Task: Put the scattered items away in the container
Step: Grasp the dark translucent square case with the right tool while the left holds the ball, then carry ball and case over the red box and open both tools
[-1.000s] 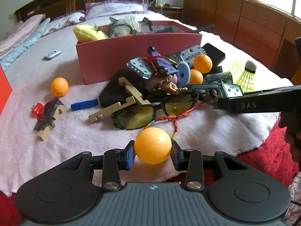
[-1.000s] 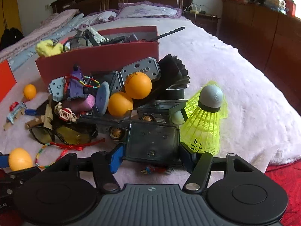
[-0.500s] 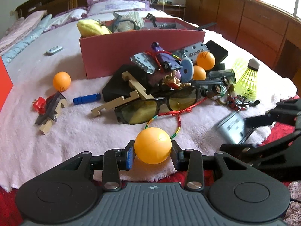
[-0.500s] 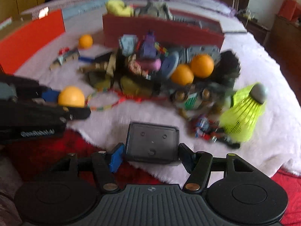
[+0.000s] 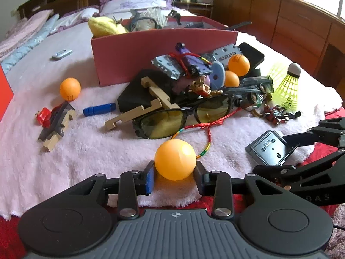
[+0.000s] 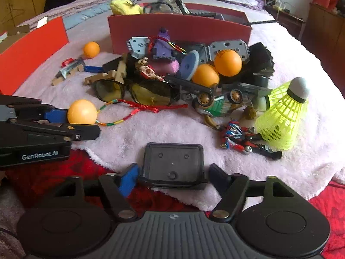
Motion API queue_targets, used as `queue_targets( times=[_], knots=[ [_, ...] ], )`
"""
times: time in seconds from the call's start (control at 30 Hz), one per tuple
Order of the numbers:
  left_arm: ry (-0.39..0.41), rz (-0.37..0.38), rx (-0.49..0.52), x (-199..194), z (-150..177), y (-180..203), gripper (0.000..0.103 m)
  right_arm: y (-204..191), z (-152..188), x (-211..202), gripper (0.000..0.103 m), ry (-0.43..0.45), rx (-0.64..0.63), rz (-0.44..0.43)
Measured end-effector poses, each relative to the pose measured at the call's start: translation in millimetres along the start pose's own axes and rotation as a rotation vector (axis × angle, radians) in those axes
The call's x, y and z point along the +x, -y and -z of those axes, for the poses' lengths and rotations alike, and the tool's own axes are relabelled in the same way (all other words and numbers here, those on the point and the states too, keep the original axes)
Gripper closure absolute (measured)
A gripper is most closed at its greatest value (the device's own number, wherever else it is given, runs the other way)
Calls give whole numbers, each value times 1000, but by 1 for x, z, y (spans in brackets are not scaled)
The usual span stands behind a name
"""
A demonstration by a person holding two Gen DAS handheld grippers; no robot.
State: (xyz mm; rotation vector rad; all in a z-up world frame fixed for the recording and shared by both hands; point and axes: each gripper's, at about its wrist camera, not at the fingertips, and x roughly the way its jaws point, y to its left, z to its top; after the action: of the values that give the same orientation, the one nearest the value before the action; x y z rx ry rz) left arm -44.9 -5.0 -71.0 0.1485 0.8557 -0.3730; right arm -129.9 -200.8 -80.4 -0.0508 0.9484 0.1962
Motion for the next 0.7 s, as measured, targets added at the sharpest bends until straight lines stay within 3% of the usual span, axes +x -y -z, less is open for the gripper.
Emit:
queue_targets(
  times=[0.7],
  knots=[
    [104, 29, -4, -31, -32, -1, 65, 11, -27, -31, 39, 145, 65, -69]
  ],
)
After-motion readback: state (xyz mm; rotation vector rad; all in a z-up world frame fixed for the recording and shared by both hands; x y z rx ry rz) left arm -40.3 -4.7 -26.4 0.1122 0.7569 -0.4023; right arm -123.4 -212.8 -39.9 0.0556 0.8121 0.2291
